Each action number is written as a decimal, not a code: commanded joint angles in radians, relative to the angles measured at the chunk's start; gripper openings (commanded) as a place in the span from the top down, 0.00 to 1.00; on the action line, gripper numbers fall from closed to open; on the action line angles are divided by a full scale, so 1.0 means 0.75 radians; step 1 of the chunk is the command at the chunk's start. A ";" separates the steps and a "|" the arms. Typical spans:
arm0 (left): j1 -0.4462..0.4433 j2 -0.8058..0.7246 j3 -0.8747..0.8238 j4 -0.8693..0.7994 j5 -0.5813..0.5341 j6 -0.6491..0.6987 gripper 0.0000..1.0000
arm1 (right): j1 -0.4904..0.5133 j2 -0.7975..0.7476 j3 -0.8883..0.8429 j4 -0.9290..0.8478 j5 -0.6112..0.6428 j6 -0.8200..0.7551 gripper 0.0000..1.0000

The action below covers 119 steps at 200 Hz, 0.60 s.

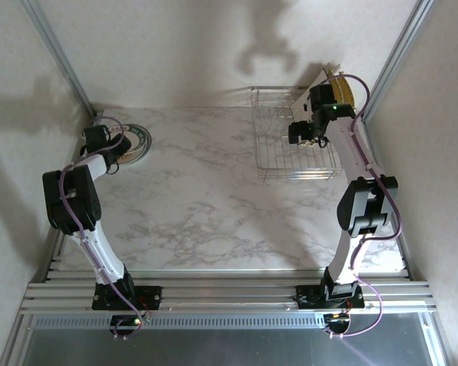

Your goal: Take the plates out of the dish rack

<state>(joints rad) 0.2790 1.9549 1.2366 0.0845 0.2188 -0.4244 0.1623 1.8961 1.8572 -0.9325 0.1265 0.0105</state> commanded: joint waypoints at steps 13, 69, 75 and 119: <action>-0.003 -0.032 0.018 -0.187 -0.133 0.065 0.24 | 0.007 -0.033 0.030 -0.016 -0.021 -0.020 0.01; -0.012 -0.007 0.012 -0.105 -0.067 0.033 0.23 | 0.007 -0.021 0.042 -0.024 -0.044 -0.020 0.01; -0.012 -0.001 0.014 -0.103 -0.067 0.032 0.23 | 0.009 -0.021 0.044 -0.027 -0.042 -0.022 0.01; -0.009 -0.020 -0.013 -0.048 -0.064 0.014 0.23 | 0.008 -0.011 0.066 -0.031 -0.048 -0.026 0.01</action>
<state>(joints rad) 0.2733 1.9453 1.2427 0.0521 0.1822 -0.3962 0.1623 1.8961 1.8690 -0.9352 0.1036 0.0097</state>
